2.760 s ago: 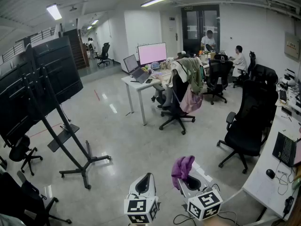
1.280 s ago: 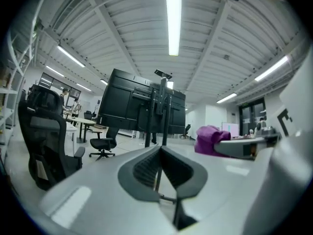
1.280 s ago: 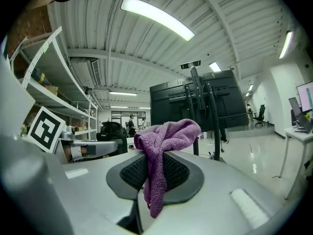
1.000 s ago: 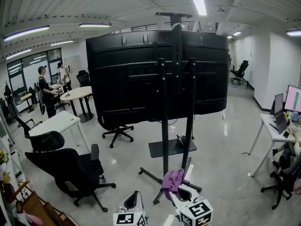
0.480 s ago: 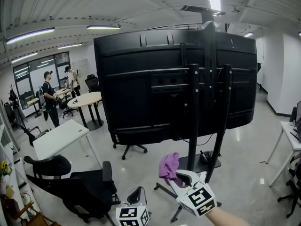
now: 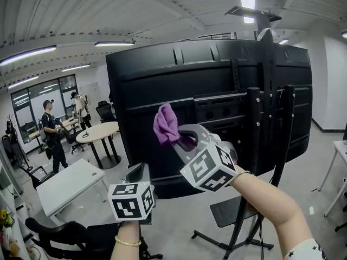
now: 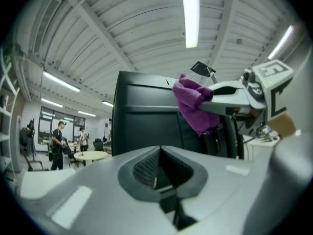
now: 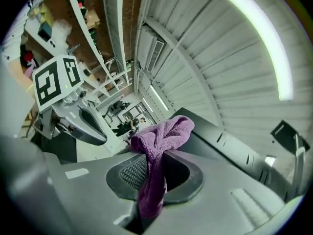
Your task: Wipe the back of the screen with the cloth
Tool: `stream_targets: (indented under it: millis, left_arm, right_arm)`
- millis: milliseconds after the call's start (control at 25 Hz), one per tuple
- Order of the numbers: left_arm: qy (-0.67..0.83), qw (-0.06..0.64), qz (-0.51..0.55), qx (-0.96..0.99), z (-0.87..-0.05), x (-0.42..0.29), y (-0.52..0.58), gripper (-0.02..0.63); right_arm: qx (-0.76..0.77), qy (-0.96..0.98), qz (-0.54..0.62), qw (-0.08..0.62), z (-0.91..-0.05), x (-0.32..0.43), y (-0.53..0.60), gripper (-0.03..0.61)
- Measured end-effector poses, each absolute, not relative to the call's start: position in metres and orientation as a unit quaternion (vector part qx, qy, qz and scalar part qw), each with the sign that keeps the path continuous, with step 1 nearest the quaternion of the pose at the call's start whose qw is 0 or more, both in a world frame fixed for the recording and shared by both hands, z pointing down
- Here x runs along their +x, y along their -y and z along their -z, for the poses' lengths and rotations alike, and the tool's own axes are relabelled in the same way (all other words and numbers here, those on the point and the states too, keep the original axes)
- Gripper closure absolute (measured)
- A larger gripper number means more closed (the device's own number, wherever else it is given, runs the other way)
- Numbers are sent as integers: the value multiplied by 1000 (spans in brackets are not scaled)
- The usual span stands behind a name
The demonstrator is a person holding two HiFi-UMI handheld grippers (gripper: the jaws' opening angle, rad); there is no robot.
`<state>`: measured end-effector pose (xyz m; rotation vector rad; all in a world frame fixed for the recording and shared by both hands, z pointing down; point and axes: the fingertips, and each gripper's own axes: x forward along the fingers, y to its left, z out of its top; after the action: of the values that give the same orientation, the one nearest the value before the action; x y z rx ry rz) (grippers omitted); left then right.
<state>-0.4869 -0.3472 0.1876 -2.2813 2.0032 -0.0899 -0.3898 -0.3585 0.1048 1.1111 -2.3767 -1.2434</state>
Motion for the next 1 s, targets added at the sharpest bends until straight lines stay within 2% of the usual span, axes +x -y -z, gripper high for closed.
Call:
stream_targets:
  millis: [200,440,720,1000]
  left_arm:
    - [-668,122,27,-734,-105,-501,398,606]
    - [-683,148,26,-715,-57,-519,443,606]
    - [-677,139,12,-723,-81,-529,452,606]
    - [-671,111,14,-733,-163,-532,467,606]
  right_arm:
    - [428,749,490,125,3,-408,419,520]
    - [505,586,599,206,82,-433,478,521]
    - [474,552,622,291,19,-460,506,522]
    - [431,529,644,347,-91,-468,491,522]
